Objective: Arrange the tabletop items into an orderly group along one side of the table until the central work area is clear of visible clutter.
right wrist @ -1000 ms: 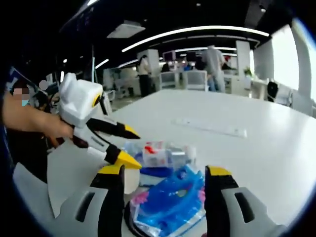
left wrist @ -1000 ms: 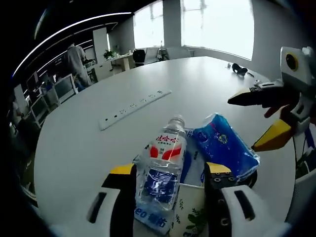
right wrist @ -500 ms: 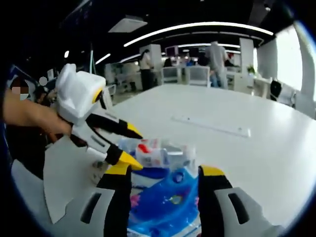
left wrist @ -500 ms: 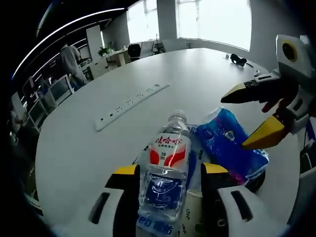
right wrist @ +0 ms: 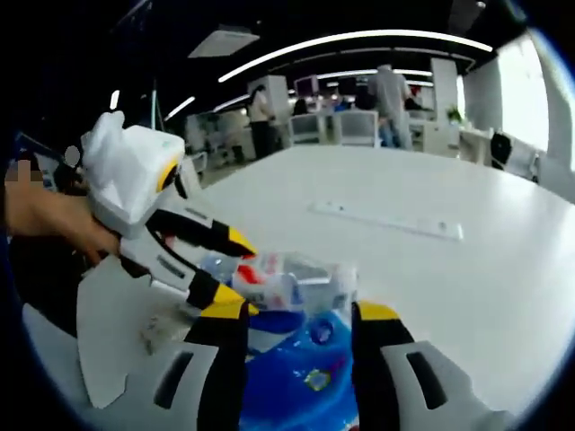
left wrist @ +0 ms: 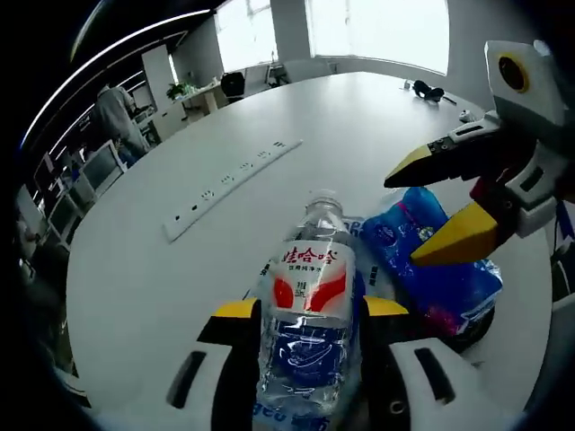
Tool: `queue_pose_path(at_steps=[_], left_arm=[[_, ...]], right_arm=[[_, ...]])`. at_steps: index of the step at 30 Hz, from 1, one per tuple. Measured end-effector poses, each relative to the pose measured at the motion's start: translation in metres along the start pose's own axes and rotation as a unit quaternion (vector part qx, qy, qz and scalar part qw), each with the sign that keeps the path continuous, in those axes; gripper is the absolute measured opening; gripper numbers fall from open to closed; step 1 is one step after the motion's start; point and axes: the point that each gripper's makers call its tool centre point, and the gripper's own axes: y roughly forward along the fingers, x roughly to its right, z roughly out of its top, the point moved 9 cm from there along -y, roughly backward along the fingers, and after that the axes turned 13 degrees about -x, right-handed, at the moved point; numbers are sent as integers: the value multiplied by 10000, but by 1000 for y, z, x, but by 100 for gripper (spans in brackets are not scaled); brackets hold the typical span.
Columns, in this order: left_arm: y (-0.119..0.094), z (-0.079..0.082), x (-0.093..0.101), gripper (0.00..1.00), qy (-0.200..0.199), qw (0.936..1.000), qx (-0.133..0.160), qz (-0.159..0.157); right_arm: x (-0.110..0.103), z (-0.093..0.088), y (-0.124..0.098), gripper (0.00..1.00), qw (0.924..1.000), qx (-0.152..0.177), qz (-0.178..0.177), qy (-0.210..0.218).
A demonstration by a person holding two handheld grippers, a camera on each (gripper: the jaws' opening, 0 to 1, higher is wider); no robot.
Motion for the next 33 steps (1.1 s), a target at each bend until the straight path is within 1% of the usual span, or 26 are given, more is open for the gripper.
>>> queue_pose_path(at_steps=[6, 9, 12, 15, 16, 17, 18, 19, 21, 24, 27, 28, 31, 33], left_arm=[[4, 0, -1, 40, 231, 9997, -126, 10], [3, 1, -2, 40, 201, 9997, -138, -33], [5, 1, -2, 40, 238, 9996, -148, -43], [5, 1, -1, 40, 297, 9994, -183, -26], [6, 1, -1, 40, 323, 9993, -199, -17], [6, 1, 0, 40, 361, 9991, -219, -7], [7, 1, -1, 40, 351, 9990, -270, -7], [7, 1, -1, 41, 336, 9991, -252, -14], [7, 0, -1, 41, 272, 9993, -257, -52], [9, 0, 0, 41, 359, 9990, -265, -67], [9, 0, -1, 41, 352, 9990, -270, -103], [9, 1, -1, 41, 437, 9986, -281, -95], [10, 2, 2, 40, 536, 9981, -298, -68], [9, 1, 1, 40, 509, 9982, -309, -73]], right_arm=[[8, 4, 10, 40, 9999, -27, -36, 128], [12, 6, 15, 38, 9998, -52, -27, 213], [15, 9, 21, 36, 9990, -99, 56, 425], [17, 10, 27, 33, 9978, -289, 80, 595], [19, 11, 28, 32, 9976, -268, 63, 628], [20, 12, 29, 32, 9967, -254, 90, 766], [20, 12, 30, 32, 9945, -240, 163, 1010], [21, 12, 31, 32, 9934, -237, 186, 1104], [23, 12, 33, 32, 9930, -207, 202, 1146], [25, 13, 35, 32, 9887, -193, 358, 1440], [28, 14, 35, 33, 9865, -146, 412, 1581], [29, 15, 36, 33, 9847, -116, 478, 1674], [31, 17, 39, 35, 9848, -101, 448, 1673], [32, 19, 43, 36, 9831, -69, 482, 1763]])
